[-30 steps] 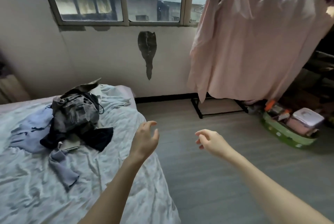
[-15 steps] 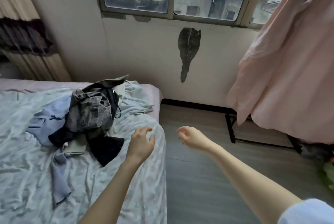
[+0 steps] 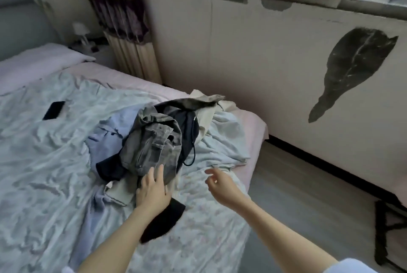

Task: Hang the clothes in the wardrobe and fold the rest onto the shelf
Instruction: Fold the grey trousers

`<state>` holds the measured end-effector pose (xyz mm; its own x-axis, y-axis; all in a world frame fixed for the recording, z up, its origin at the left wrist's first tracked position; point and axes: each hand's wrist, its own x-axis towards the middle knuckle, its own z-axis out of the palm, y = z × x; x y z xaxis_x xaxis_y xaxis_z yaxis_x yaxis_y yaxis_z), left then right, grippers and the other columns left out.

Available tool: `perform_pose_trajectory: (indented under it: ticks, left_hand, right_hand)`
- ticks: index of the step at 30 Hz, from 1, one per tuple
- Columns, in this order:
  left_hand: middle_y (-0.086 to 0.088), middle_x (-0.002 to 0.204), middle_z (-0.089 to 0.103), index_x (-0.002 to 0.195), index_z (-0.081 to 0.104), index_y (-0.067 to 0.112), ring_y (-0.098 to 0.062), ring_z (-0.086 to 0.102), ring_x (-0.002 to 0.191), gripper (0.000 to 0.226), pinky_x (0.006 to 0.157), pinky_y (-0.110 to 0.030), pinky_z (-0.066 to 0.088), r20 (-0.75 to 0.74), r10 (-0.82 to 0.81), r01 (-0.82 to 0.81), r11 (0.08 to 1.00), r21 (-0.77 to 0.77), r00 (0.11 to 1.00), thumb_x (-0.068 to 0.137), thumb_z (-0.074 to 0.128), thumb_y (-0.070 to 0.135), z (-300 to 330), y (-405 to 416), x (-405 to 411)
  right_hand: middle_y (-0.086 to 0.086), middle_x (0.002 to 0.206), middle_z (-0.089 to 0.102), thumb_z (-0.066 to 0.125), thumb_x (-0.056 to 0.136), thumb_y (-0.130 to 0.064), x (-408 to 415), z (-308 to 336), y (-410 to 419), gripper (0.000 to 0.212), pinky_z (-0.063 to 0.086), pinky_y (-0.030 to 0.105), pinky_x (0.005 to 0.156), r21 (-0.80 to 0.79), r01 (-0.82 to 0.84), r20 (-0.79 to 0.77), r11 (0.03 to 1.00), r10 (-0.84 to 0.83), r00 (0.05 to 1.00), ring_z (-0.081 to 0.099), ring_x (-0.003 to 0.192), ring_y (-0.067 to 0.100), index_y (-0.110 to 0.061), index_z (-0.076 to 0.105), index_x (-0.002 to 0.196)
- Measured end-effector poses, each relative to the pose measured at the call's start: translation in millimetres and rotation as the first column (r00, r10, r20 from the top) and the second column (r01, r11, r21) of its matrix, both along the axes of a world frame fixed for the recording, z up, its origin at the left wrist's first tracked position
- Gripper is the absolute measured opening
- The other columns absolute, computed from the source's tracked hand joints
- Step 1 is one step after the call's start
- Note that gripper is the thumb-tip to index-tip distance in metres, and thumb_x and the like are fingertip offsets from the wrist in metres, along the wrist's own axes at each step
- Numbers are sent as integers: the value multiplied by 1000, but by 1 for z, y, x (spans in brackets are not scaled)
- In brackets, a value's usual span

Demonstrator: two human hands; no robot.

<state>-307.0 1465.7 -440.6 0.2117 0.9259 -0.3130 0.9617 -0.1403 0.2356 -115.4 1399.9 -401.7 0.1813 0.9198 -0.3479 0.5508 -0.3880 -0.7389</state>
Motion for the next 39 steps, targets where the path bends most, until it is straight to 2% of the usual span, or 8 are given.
perform_pose_trajectory:
  ticks: [7, 12, 14, 20, 23, 28, 34, 39]
  left_hand:
    - [-8, 157, -8, 145, -25, 25, -30, 0, 145, 116, 108, -44, 30, -230, 43, -46, 999, -10, 972, 79, 69, 46, -74, 121, 6]
    - [-12, 157, -3, 142, -30, 26, -31, 11, 143, 124, 108, -42, 32, -206, 16, -27, 998, -51, 978, 76, 74, 39, -96, 147, -2]
    - [-10, 156, 10, 147, -19, 27, -31, 24, 139, 109, 105, -40, 36, -144, 1, -12, 997, -74, 990, 82, 68, 26, -94, 152, -6]
    - [-9, 118, 63, 133, 47, 25, -30, 59, 105, 49, 84, -31, 46, 302, 335, -321, 942, -99, 892, 89, 43, 4, -60, 169, -34]
    - [-6, 105, 67, 113, 57, 16, -29, 61, 99, 23, 79, -32, 46, 483, 358, -394, 919, -30, 799, 94, 47, 8, -31, 168, -38]
    - [-6, 111, 66, 121, 56, 13, -28, 59, 104, 32, 84, -34, 46, 580, 260, -359, 932, 59, 772, 94, 43, 4, 40, 161, -27]
    - [-5, 99, 68, 113, 60, 15, -23, 60, 91, 28, 71, -27, 42, 646, 38, -187, 969, 164, 763, 93, 43, 7, 151, 119, 15]
    - [-12, 82, 66, 88, 60, 6, -26, 59, 78, 13, 70, -35, 46, 778, -169, -99, 954, 284, 605, 91, 47, 9, 251, 58, 51]
  right_hand:
    - [3, 124, 58, 34, 97, -22, 2, -86, 125, 41, 41, 24, 81, -92, -112, -28, 989, 110, 994, 55, 109, 17, -16, 41, 137]
    - [5, 104, 61, 36, 96, -20, -27, -114, 180, 43, 41, 24, 65, -171, -75, -213, 982, 38, 976, 54, 84, 13, -10, 34, 137]
    - [1, 87, 55, 38, 95, -19, -37, -120, 189, 41, 40, 22, 60, -220, -83, -269, 972, 22, 963, 51, 73, 12, -9, 34, 133]
    - [6, 114, 58, 47, 92, -13, -64, -119, 201, 26, 46, 33, 94, -355, 112, -512, 928, -293, 808, 55, 106, 20, -11, 47, 118]
    - [4, 96, 58, 41, 88, -4, -56, -106, 196, 18, 44, 26, 76, -280, 186, -446, 942, -299, 843, 54, 88, 16, -13, 51, 102]
    - [2, 72, 49, 41, 85, -2, -10, -60, 172, 15, 34, 25, 54, -144, 305, -314, 941, -336, 888, 43, 64, 14, -13, 48, 78]
    - [2, 60, 41, 44, 87, -5, 44, 31, 120, 20, 28, 27, 50, 95, 320, -94, 943, -311, 946, 38, 56, 14, -10, 42, 67]
    - [0, 61, 41, 51, 84, -7, 69, 110, 39, 18, 26, 17, 47, 250, 209, -33, 946, -207, 978, 38, 57, 13, -8, 44, 68]
